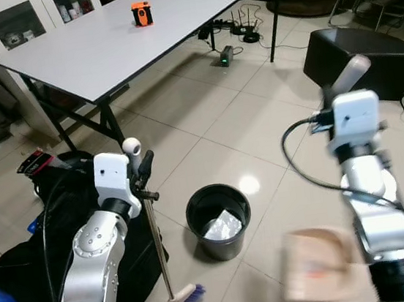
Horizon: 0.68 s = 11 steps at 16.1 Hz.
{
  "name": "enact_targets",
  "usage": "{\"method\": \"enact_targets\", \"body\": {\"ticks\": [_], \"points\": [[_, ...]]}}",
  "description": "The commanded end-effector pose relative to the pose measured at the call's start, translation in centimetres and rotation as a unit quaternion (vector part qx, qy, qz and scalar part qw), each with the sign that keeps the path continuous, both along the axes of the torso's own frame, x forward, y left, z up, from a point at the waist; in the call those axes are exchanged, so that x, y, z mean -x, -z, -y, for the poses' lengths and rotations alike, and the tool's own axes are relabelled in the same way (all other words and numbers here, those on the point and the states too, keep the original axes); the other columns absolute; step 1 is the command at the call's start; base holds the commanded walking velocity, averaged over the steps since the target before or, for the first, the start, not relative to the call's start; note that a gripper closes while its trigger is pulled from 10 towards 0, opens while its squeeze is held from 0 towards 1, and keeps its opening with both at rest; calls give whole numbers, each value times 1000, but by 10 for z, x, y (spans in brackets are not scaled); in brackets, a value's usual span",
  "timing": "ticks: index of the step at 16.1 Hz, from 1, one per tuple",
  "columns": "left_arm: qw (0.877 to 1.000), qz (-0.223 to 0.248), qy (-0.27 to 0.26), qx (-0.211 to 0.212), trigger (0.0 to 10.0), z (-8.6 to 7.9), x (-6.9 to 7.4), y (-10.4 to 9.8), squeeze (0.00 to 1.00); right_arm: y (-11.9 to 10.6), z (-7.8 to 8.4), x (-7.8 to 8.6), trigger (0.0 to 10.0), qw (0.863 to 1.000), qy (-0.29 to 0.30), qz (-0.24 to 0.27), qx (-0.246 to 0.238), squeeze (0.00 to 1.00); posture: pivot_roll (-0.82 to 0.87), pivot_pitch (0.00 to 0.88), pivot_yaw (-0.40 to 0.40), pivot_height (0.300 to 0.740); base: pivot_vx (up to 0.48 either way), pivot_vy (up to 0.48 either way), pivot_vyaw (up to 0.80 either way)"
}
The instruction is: Sweep floor
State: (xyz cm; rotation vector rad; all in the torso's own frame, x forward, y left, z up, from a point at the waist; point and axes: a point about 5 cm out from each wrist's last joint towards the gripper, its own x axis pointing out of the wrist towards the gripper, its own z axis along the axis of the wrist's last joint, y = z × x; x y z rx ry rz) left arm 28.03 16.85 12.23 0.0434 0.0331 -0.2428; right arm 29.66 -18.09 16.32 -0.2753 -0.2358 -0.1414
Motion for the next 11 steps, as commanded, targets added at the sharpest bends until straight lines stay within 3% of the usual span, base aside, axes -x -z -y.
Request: {"method": "enact_targets", "body": {"ticks": [1, 9, 11], "points": [[1000, 11, 11, -6, 10000, 3, -3, -6, 0, -3, -1, 1, 10000, 1000, -7, 0, 8, 0, 31, 0, 74, 740, 0, 0, 0], [1000, 10, 22, -3, 10000, 7, -3, -5, 0, 9, -2, 6, 10000, 999, -17, -42, -5, 0, 31, 0, 71, 740, 0, 0, 0], [1000, 10, 22, -2, 10000, 7, -3, -5, 0, 9, -3, 7, 10000, 999, -18, -44, -6, 0, 31, 0, 71, 740, -281, 0, 0]]}}
